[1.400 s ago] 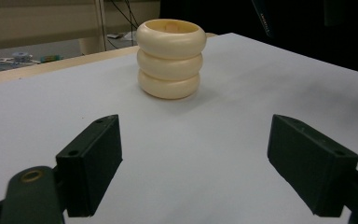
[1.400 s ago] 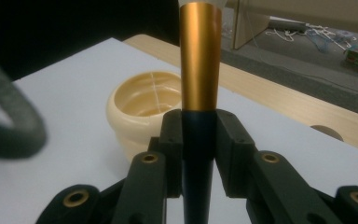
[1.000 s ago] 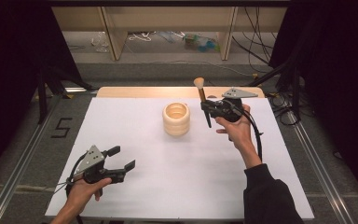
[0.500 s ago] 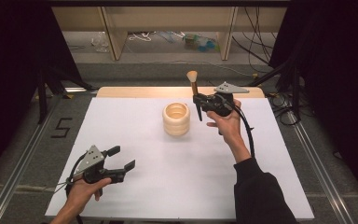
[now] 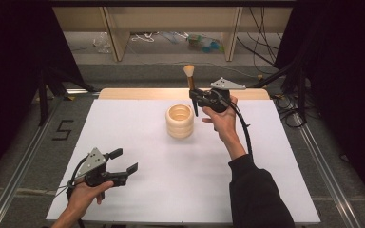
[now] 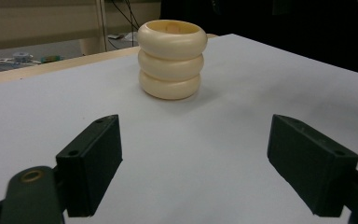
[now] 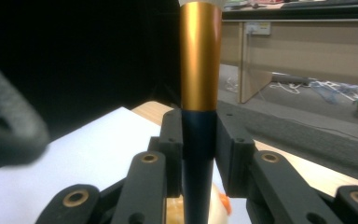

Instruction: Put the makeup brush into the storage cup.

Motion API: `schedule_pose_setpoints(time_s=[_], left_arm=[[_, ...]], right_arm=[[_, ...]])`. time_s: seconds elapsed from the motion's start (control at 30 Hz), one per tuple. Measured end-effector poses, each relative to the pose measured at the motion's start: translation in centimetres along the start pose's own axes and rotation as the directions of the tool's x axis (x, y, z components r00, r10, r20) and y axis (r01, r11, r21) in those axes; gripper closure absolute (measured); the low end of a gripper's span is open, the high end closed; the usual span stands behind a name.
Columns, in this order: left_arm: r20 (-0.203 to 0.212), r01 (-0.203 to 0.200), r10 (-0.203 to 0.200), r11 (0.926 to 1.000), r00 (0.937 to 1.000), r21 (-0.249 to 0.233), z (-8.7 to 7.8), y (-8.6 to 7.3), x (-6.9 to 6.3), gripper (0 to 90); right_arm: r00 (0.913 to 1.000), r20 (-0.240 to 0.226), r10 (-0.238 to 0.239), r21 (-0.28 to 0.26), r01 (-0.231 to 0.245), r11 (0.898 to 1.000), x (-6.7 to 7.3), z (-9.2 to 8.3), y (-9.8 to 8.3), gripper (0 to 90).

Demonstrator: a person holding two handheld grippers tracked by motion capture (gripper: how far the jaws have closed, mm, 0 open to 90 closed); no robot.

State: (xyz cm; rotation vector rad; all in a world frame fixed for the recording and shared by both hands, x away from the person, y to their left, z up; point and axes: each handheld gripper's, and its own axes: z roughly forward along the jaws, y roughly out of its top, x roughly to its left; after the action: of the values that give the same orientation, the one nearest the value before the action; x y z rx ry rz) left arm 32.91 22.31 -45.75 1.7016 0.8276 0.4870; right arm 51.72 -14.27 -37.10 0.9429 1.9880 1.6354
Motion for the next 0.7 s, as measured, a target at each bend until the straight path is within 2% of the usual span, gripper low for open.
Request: schedule_pose_setpoints(time_s=[0.03, 0.07, 0.2, 0.4, 0.43, 0.47, 0.57, 0.63, 0.7], left_arm=[[0.0, 0.001, -0.001, 1.0, 1.0, -0.001, 0.0, 0.0, 0.0, 17.7], [0.0, 0.001, -0.001, 1.0, 1.0, -0.002, 0.0, 0.0, 0.0, 17.7], [0.015, -0.004, 0.004, 0.9999, 0.9999, -0.01, 0.1, 0.0, 0.0, 17.7], [0.005, 0.003, -0.003, 1.0, 1.0, -0.002, 0.0, 0.0, 0.0, 17.7], [0.005, 0.002, -0.002, 1.0, 1.0, -0.003, 0.0, 0.0, 0.0, 17.7], [0.004, 0.003, -0.003, 1.0, 1.0, -0.004, 0.0, 0.0, 0.0, 17.7], [-0.004, -0.001, 0.001, 1.0, 1.0, -0.002, 0.0, 0.0, 0.0, 17.7], [-0.009, -0.017, 0.017, 0.9998, 0.9998, 0.005, 0.0, 0.1, 0.2, 17.7], [-0.005, -0.002, 0.002, 1.0, 1.0, -0.006, 0.1, 0.0, 0.0, 17.7]], right_arm=[[0.9998, -0.001, -0.019, -0.012, 0.019, 1.0, 0.0, 0.2, 0.1, 74.5], [0.9999, -0.01, 0.003, 0.004, -0.003, 1.0, 0.2, 0.3, 0.1, 74.6], [0.9999, -0.01, 0.005, -0.011, -0.006, 1.0, 0.2, 1.1, -0.1, 74.5], [0.9997, -0.014, 0.019, -0.024, -0.019, 1.0, 0.2, 1.8, -0.4, 74.5], [0.9998, -0.016, 0.011, -0.042, -0.012, 0.999, 0.1, 2.0, -0.4, 74.5], [0.9993, -0.024, 0.03, -0.033, -0.03, 0.999, 0.2, 2.0, -0.4, 74.5], [0.9989, -0.031, 0.036, -0.04, -0.037, 0.998, 0.2, 2.2, -0.4, 74.5], [0.999, -0.034, 0.03, -0.041, -0.032, 0.999, 0.3, 2.5, -0.3, 74.5], [0.9988, -0.043, 0.022, -0.054, -0.024, 0.998, 0.7, 2.9, -0.1, 74.5]])
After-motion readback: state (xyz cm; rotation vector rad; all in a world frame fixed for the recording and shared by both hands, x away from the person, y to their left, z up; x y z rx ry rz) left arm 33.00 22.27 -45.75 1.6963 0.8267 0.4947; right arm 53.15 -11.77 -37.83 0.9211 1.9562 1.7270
